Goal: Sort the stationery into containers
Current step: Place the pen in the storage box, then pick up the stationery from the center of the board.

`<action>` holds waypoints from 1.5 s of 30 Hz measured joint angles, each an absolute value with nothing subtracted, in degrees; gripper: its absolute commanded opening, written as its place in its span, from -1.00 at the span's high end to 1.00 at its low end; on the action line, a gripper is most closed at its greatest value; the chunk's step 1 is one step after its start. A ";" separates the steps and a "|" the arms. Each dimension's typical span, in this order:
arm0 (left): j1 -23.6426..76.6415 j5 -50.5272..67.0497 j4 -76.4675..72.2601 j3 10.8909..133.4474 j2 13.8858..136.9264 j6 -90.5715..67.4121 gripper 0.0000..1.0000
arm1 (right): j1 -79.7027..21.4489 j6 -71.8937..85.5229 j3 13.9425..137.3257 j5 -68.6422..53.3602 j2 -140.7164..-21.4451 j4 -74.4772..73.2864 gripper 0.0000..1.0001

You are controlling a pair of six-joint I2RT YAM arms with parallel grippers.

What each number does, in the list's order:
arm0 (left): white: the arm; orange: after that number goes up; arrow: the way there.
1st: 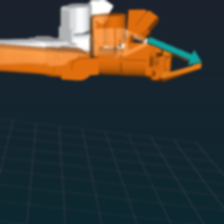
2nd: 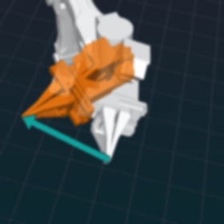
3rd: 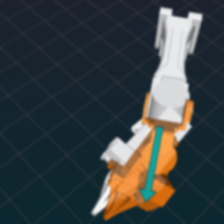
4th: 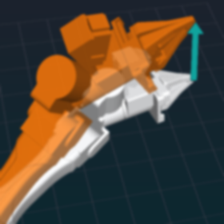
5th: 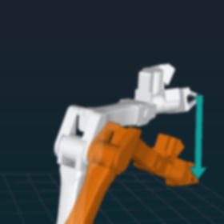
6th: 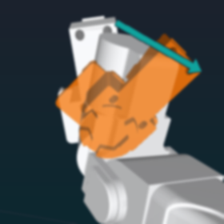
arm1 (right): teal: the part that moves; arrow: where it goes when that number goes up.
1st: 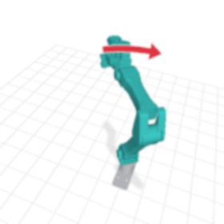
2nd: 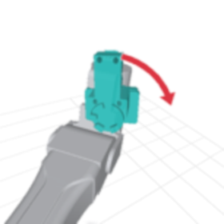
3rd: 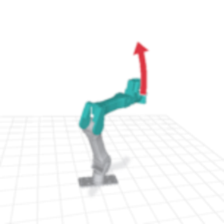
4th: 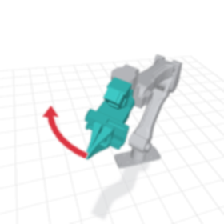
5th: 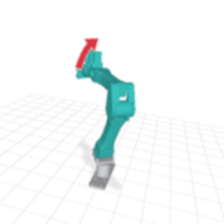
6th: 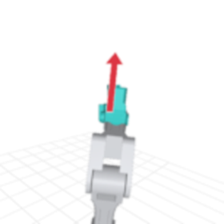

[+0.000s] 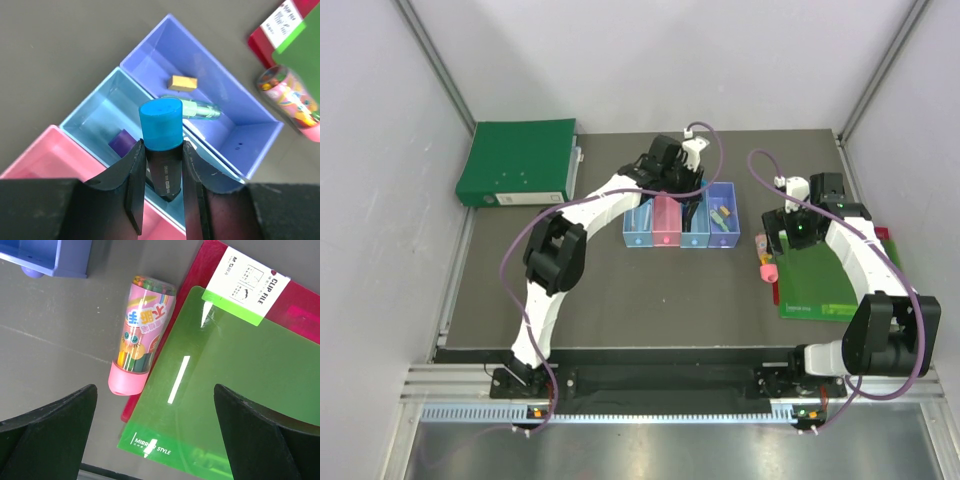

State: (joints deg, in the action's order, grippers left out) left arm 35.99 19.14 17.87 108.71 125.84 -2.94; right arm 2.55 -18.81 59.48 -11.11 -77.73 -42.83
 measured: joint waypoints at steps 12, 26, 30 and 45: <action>35.99 18.31 16.25 108.14 130.78 -6.13 -0.06 | 2.55 -18.76 59.48 -12.34 -77.76 -42.78 -0.99; 36.01 18.52 15.31 108.27 129.73 -6.94 -0.61 | 2.55 -18.76 58.46 -12.08 -83.96 -39.79 -0.94; 35.68 18.57 18.63 108.71 127.59 -6.00 -0.65 | 2.37 -18.70 58.37 -11.79 -86.19 -38.37 -0.88; 34.22 15.05 25.74 107.00 98.39 4.86 -0.87 | -4.27 -15.79 55.48 -10.15 -88.05 -34.89 -0.54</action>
State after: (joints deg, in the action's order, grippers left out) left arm 34.22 15.05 25.74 107.00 98.39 4.86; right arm -4.27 -15.79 55.48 -10.15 -88.05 -34.89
